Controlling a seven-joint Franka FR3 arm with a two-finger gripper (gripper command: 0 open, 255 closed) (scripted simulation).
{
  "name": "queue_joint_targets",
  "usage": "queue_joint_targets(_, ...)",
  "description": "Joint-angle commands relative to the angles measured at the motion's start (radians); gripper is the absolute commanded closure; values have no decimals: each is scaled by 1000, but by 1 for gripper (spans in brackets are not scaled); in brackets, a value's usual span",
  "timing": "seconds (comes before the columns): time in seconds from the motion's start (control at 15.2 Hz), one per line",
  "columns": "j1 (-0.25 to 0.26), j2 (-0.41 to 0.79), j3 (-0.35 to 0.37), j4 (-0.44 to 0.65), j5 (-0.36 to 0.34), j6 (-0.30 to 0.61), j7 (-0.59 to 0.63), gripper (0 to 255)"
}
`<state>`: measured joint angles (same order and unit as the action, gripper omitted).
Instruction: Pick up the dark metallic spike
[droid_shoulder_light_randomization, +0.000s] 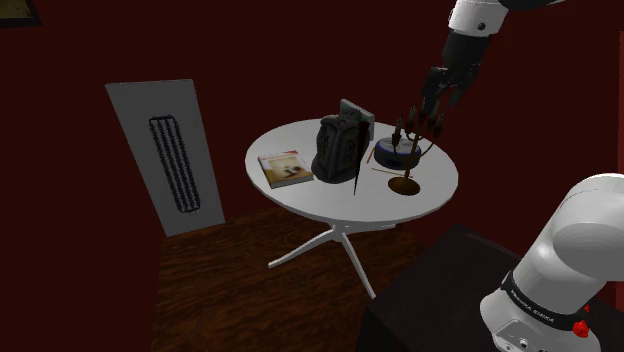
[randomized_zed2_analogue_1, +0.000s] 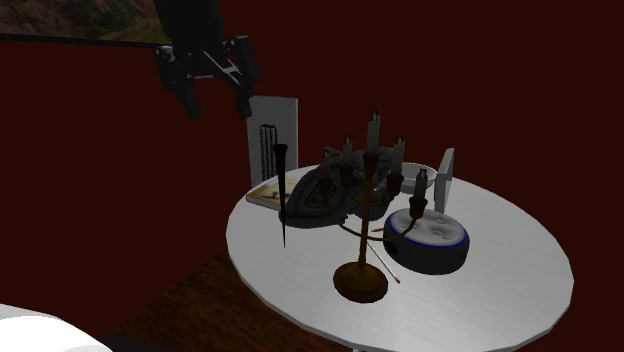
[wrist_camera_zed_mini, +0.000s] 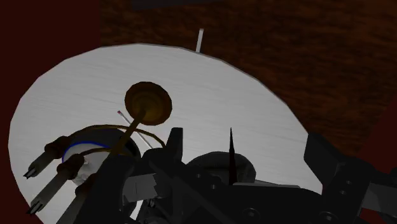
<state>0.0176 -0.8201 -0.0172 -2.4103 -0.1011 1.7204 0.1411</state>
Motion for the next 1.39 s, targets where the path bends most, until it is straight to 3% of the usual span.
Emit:
queue_joint_targets(0.0, 0, 0, 0, 0, 0, 0, 0, 0)
queue_joint_targets(0.59, 22, 406, -62, 223, 28, 120, -87, 0)
queue_joint_targets(1.12, 34, 764, -95, 509, 92, 130, -179, 0)
queue_joint_targets(1.32, 33, 791, -95, 508, 97, 153, -185, 0)
